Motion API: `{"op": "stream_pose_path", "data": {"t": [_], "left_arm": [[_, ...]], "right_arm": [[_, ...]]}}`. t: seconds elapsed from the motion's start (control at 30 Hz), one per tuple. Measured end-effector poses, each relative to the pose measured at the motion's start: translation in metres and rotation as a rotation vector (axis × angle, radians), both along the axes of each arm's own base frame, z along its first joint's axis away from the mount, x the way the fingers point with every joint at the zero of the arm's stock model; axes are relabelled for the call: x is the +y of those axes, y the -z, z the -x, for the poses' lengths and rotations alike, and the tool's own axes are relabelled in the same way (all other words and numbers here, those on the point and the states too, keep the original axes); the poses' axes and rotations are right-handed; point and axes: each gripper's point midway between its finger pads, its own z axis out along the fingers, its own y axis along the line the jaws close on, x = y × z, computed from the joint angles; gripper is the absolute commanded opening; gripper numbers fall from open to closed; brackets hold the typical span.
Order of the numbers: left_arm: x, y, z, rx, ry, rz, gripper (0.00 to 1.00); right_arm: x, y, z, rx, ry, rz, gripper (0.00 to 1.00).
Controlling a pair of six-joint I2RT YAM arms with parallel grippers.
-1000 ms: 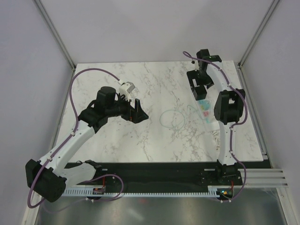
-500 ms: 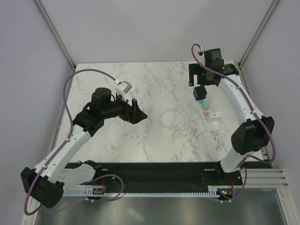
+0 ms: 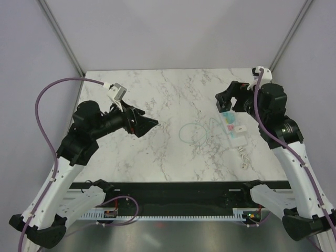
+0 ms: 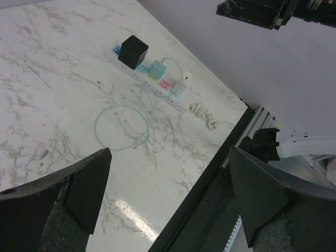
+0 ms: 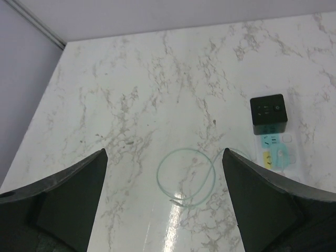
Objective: Insert the plug
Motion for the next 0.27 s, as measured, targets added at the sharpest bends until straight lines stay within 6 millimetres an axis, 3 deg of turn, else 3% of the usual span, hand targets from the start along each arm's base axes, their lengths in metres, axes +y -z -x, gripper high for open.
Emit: {"op": "stream_pose_path", "data": {"t": [0.13,0.27], "left_arm": [[0.008,-0.019,0.010,-0.038,-0.026,0.041,1.00],[0.013,-0.022,0.012,-0.048,-0.050,0.045,1.00]], "right_arm": [[0.002,-0.026,0.017,-0.089,-0.029,-0.046,0.98],[0.005,-0.028,0.024,-0.103,-0.050,-0.068,0.98]]}}
